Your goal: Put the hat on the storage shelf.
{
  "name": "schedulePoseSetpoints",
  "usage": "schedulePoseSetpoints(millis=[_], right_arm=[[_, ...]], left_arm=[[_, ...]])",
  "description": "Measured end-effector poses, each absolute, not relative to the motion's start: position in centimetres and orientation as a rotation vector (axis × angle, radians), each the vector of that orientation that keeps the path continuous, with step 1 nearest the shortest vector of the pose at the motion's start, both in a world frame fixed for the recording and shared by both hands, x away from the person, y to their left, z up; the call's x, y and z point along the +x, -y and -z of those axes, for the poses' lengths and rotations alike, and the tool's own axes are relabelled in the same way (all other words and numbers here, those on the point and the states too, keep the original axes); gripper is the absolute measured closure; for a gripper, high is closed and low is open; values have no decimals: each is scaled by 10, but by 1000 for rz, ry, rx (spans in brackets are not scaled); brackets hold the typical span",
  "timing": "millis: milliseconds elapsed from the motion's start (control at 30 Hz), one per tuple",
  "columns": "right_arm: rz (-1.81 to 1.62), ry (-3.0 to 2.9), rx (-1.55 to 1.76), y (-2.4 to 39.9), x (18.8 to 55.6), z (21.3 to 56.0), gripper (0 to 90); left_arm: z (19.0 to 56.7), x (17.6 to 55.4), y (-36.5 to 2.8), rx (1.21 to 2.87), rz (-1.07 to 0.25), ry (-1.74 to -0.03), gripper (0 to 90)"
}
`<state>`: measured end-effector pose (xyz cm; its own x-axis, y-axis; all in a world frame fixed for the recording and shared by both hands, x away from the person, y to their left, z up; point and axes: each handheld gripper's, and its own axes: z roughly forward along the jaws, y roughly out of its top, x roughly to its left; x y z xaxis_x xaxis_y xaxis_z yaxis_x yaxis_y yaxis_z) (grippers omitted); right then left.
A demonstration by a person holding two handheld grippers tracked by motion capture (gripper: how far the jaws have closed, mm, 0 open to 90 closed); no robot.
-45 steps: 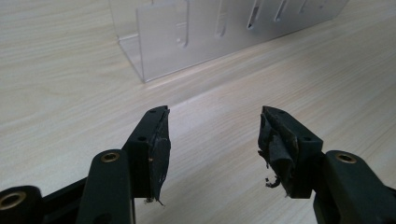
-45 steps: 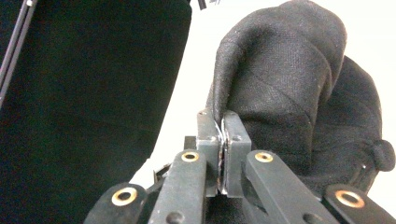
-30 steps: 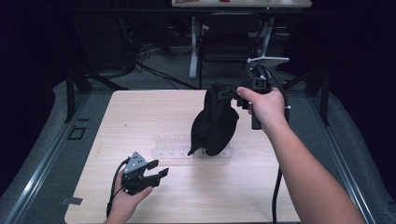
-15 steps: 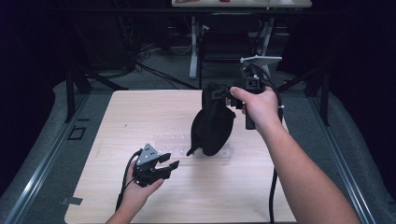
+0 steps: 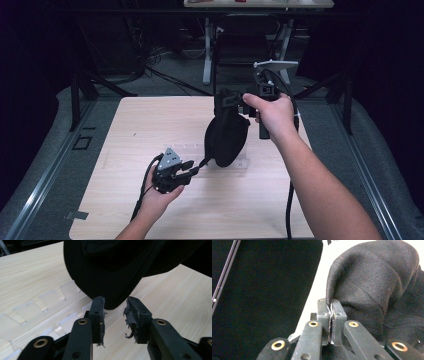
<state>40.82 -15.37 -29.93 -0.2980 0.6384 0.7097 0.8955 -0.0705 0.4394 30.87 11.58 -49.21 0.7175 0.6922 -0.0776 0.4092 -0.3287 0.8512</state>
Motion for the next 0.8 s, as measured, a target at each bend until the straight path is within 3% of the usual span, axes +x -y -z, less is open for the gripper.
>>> schedulePoseSetpoints(millis=[233,800], right_arm=[[1306,1927,-1647,151,408,299,878],[1307,1940,-1614,138,407,298,877]], left_arm=[[496,310,-110,1984,-369,-834,811],[503,312,-113,1988,-388,-813,846]])
